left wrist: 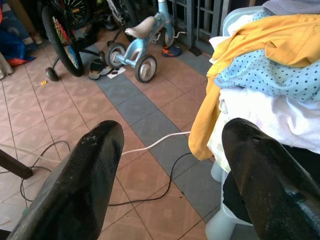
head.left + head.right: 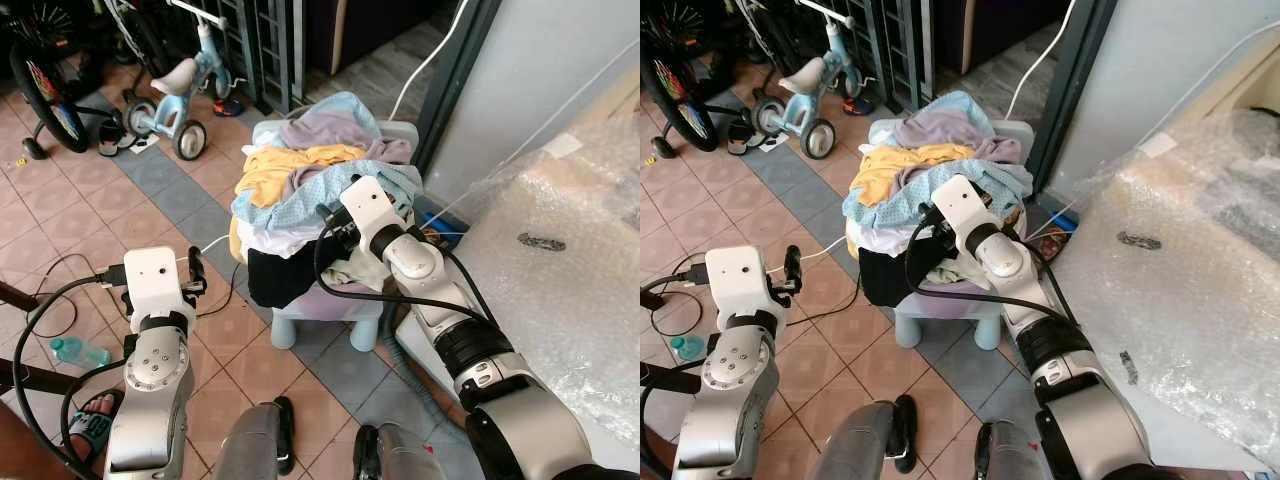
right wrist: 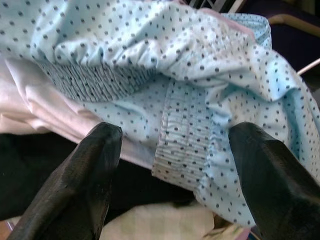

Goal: Clothes washing

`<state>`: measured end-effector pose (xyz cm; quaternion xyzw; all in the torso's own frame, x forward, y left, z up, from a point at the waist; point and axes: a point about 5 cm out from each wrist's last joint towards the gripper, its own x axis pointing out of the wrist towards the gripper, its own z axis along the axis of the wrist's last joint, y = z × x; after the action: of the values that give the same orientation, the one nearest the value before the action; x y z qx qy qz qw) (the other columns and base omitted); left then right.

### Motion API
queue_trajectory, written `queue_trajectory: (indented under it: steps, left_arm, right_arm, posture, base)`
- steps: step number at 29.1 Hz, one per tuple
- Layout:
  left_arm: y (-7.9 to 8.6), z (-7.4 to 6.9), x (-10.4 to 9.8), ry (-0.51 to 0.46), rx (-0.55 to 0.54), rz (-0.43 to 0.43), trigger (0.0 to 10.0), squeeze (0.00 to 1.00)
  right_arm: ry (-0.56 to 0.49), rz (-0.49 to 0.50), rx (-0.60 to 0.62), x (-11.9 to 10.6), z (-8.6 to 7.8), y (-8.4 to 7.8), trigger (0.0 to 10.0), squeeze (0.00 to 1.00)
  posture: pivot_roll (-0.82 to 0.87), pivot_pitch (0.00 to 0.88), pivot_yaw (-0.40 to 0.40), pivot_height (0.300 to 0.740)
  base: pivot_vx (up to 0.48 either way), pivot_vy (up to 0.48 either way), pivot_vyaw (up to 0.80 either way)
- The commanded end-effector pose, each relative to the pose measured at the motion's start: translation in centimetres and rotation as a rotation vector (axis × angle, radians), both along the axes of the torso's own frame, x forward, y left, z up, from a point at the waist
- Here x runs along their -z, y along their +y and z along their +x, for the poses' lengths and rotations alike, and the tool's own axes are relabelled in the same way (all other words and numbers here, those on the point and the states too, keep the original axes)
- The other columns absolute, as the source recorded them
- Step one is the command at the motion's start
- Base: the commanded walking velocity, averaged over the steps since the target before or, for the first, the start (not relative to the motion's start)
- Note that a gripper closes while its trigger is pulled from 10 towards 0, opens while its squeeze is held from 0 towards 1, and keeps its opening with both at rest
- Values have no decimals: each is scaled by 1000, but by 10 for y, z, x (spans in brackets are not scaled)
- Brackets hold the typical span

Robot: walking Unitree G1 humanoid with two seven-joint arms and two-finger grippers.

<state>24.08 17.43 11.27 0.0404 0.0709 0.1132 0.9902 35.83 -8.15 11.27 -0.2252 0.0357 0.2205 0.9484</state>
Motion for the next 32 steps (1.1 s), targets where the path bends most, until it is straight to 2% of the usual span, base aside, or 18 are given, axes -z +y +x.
queue_trajectory:
  steps: [1,4,5,6,7,12,13,14,15,16,23,27,32]
  left_arm:
    - [0,-3,-4,-4,9,-3,10000,0]
    - [-2,-6,-5,0,24,-11,10000,0]
    - [-3,-7,-5,2,27,-13,10000,0]
    - [-3,-7,-5,3,29,-14,10000,0]
    - [-4,-8,-5,4,31,-15,10000,0]
    - [-5,-7,-9,-9,55,-25,10000,0]
    - [-5,-7,-9,-10,56,-24,10000,0]
    - [-4,-7,-10,-10,55,-23,10000,0]
    - [-3,-7,-10,-10,53,-24,10000,0]
    - [-3,-7,-10,-10,52,-24,10000,0]
    - [-4,-5,-9,-11,43,-46,10000,0]
    - [-4,1,-7,-11,51,-48,10000,0]
    - [-5,10,-7,-22,60,-61,10000,0]
  right_arm:
    - [17,-31,32,3,2,2,10000,0]
    - [42,-24,90,10,3,1,10000,0]
    - [61,-2,124,13,3,2,7686,0]
    - [73,13,145,14,3,2,7686,0]
    - [70,14,158,15,3,3,0,0]
    - [27,30,197,9,7,10,0,0]
    - [13,32,196,7,8,12,1176,0]
    - [-3,34,183,3,9,15,5529,0]
    - [-17,39,171,1,9,17,9137,0]
    - [-26,42,164,-1,10,19,10000,0]
    - [-79,144,86,-11,7,8,10000,0]
    - [-112,154,21,-15,-3,-17,10000,0]
    - [-109,139,-8,-17,-13,-35,10000,0]
  posture:
    - [142,255,-3,740]
    - [151,265,-6,740]
    - [153,267,-7,740]
    - [154,269,-6,740]
    - [157,273,-5,740]
    - [164,277,-5,740]
    - [164,275,-8,740]
    - [164,274,-11,740]
    - [164,273,-13,740]
    - [164,272,-13,740]
    - [151,242,-10,740]
    - [116,197,-4,740]
    - [90,161,-2,740]
  base:
    - [0,0,0]
    - [0,0,0]
    - [0,0,0]
    - [0,0,0]
    - [0,0,0]
    - [0,0,0]
    - [345,0,0]
    - [401,0,0]
    - [398,0,0]
    - [401,0,0]
    - [414,0,0]
    - [400,263,0]
    - [374,299,0]
